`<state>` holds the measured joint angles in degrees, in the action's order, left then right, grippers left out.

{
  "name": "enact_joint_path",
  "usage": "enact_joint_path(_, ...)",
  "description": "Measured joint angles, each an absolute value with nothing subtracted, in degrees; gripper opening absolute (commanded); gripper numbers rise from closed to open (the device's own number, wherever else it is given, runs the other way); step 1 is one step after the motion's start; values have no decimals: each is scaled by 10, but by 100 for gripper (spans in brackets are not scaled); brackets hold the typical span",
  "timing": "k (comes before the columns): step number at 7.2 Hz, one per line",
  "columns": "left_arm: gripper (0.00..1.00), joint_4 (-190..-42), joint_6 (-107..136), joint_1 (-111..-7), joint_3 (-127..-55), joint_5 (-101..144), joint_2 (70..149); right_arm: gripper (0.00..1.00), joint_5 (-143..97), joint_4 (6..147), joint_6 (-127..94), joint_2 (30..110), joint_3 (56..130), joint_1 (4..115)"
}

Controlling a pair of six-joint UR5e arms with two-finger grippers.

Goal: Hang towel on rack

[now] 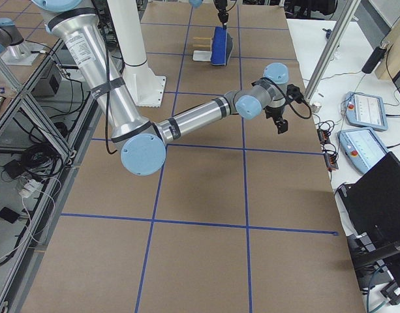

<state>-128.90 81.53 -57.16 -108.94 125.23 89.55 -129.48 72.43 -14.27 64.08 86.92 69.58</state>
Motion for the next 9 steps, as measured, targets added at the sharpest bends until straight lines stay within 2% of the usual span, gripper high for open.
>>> enact_joint_path(2, 1, -1290, 757, -595, -1058, 1252, 887, 100, -1304, 724, -120, 653, 861, 714)
enact_joint_path(3, 98, -1290, 740, -602, -1049, 1251, 884, 100, -1308, 724, -110, 657, 857, 720)
enact_joint_path(6, 98, -1290, 717, -609, -1042, 1246, 883, 100, -1318, 724, -83, 684, 851, 742)
enact_joint_path(9, 98, -1233, 489, -670, -1035, 1271, 870, 100, -1331, 723, -42, 737, 840, 795)
